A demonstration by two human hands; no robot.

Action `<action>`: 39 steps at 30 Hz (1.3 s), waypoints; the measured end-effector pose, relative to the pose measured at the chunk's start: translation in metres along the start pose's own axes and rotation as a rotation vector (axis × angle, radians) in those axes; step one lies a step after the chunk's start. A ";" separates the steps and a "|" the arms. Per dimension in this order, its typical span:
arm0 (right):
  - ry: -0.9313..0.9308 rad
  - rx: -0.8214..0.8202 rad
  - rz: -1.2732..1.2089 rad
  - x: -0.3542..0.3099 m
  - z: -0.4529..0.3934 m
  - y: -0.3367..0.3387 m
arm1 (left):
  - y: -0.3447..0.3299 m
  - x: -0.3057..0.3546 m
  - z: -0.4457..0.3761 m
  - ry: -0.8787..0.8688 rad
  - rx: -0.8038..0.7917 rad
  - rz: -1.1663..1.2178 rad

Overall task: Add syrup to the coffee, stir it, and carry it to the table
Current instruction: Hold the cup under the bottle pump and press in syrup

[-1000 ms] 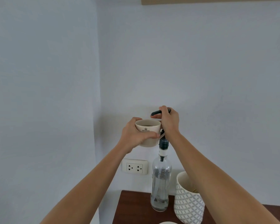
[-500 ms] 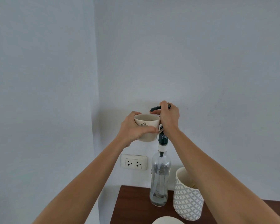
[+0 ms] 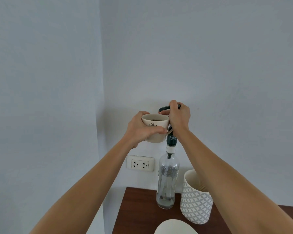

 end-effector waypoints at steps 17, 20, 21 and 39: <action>-0.026 -0.041 0.057 0.002 -0.001 0.005 | -0.002 0.002 0.002 0.018 -0.024 0.021; -0.070 -0.059 0.012 0.000 -0.003 0.006 | -0.003 0.006 0.000 0.024 -0.026 0.014; -0.079 -0.062 -0.003 -0.001 -0.004 0.006 | -0.003 0.007 -0.001 0.024 -0.027 0.012; -0.034 -0.025 0.010 0.001 -0.008 0.002 | 0.000 0.006 -0.005 0.020 -0.039 0.023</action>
Point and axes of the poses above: each hand's wrist, its own z-axis away from the middle knuckle, its own y-axis out of the back of the hand, x = y × z, the point moved 1 cm from there along -z, towards the middle knuckle, and after that the axes turned 8 degrees about -x, right-handed, at the moved point
